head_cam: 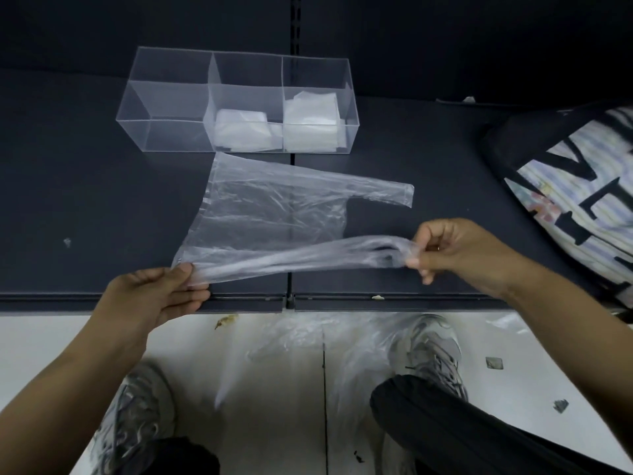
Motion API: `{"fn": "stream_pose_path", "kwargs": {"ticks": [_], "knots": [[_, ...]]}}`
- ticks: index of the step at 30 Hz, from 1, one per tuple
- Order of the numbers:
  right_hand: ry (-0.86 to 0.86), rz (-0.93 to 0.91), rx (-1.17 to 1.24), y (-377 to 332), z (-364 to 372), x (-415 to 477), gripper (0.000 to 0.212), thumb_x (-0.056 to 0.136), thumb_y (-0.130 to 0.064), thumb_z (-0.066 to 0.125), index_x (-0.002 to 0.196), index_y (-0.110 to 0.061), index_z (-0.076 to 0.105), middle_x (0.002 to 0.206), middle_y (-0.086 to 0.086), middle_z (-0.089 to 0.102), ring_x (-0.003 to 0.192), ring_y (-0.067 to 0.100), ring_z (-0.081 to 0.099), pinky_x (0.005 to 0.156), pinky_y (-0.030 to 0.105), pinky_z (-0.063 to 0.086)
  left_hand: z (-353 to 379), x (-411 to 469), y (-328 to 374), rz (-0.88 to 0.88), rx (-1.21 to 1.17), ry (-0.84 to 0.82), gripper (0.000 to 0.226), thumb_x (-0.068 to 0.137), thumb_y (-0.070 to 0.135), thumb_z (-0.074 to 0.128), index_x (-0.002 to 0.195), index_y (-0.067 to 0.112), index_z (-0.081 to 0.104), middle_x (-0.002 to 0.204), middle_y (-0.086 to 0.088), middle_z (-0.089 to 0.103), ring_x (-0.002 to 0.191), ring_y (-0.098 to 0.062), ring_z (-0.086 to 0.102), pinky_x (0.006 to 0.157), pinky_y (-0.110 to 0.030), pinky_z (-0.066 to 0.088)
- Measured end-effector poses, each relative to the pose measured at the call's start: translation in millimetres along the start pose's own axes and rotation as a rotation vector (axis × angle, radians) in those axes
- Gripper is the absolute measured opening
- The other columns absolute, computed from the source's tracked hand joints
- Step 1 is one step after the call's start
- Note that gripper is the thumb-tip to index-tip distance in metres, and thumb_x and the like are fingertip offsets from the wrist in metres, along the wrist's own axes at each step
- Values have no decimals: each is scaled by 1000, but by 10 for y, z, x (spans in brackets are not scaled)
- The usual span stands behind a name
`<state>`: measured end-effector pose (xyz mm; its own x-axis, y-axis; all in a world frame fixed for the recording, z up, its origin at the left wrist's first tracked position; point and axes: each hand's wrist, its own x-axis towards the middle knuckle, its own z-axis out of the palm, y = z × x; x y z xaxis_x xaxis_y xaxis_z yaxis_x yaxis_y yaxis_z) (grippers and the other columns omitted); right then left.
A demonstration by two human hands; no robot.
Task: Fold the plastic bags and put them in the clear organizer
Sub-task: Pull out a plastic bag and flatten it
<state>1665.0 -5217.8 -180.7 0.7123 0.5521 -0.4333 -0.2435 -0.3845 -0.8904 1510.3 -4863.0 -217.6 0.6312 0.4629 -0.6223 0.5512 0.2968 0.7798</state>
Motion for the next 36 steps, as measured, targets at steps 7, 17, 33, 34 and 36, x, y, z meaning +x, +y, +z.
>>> {"fn": "stream_pose_path", "kwargs": {"ticks": [7,17,33,34,36], "knots": [[858,-44,-310,347,318,232,39,86,-21,67,58,-15,42,50,7,52,43,12,46,49,28,41,121,-171,-157,72,75,8,20,89,19,64,85,1,71,78,-13,74,71,-24,73,56,-21,57],[207,110,461,192,141,35,60,83,4,62,133,-21,39,115,14,68,104,22,68,80,30,58,178,-254,-234,42,54,-1,20,92,22,61,86,6,72,79,-14,74,73,-27,73,55,-21,57],[815,172,-281,460,-144,-120,25,80,-4,73,104,-9,66,76,6,64,61,12,58,63,24,46,128,-256,-177,96,357,-53,24,88,29,65,78,7,70,68,-8,72,61,-22,71,53,-25,54],[865,177,-424,424,-122,-120,26,81,-4,71,105,-10,66,83,6,62,71,18,60,71,25,44,91,-259,-116,101,432,-61,28,86,34,65,77,8,69,65,-6,71,57,-20,69,51,-25,52],[905,43,-630,280,60,-66,30,81,-1,65,109,-13,65,99,5,54,88,24,59,83,25,42,-16,-219,-3,270,718,80,34,86,45,62,72,14,65,55,-2,65,47,-16,63,48,-27,44]]}}
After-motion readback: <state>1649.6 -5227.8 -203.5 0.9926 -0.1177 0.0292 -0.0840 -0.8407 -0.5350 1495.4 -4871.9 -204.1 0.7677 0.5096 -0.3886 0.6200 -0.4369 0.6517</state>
